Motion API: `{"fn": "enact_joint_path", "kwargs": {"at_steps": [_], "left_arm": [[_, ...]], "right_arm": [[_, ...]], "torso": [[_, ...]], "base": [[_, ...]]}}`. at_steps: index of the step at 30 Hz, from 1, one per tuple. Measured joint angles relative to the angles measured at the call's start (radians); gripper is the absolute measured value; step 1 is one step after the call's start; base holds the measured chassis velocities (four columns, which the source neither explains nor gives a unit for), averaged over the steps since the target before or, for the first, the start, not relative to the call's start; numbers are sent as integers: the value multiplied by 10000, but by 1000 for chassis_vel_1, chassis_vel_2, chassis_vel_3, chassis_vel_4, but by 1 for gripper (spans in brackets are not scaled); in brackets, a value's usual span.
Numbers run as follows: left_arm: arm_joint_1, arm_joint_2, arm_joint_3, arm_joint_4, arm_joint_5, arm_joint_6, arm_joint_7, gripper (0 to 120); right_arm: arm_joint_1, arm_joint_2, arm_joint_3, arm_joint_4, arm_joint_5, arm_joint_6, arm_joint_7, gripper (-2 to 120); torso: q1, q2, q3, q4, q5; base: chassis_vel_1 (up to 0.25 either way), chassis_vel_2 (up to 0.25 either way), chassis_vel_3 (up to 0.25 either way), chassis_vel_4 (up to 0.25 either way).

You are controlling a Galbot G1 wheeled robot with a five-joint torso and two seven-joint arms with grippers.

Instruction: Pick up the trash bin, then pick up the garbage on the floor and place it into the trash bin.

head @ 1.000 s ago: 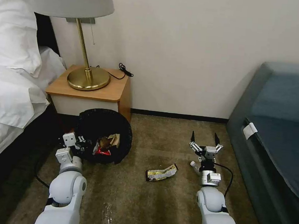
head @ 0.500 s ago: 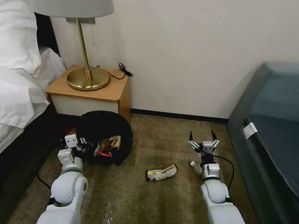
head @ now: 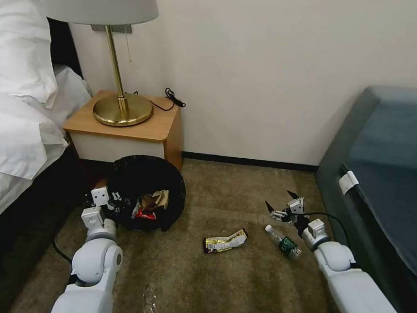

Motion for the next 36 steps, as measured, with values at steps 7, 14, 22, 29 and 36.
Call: {"fn": "enact_joint_path", "kwargs": {"at_steps": [7, 14, 22, 29, 36], "left_arm": [[55, -22, -91, 186, -16, -99, 50, 2], [70, -70, -122, 244, -6, -124, 57, 2], [103, -96, -124, 234, 71, -128, 52, 2], [133, -121, -103, 59, 137, -114, 33, 2], [189, -129, -111, -80, 192, -83, 0, 2]], "right_arm": [[1271, -25, -732, -1693, -354, 178, -1374, 100], [2180, 383, -910, -3454, -1130, 439, -2410, 100], [2455, 756, -754, -4250, -2025, 278, -2340, 100], [2427, 782, -599, -4359, -3023, -167, -1303, 100], [2410, 794, -471, -4513, -3787, -697, -626, 100]], "torso": [[0, 0, 0, 3, -3], [0, 0, 0, -1, -4], [0, 0, 0, 0, -2], [0, 0, 0, 0, -2], [0, 0, 0, 0, -2]], "base": [[0, 0, 0, 0], [0, 0, 0, 0], [0, 0, 0, 0], [0, 0, 0, 0], [0, 0, 0, 0]]}}
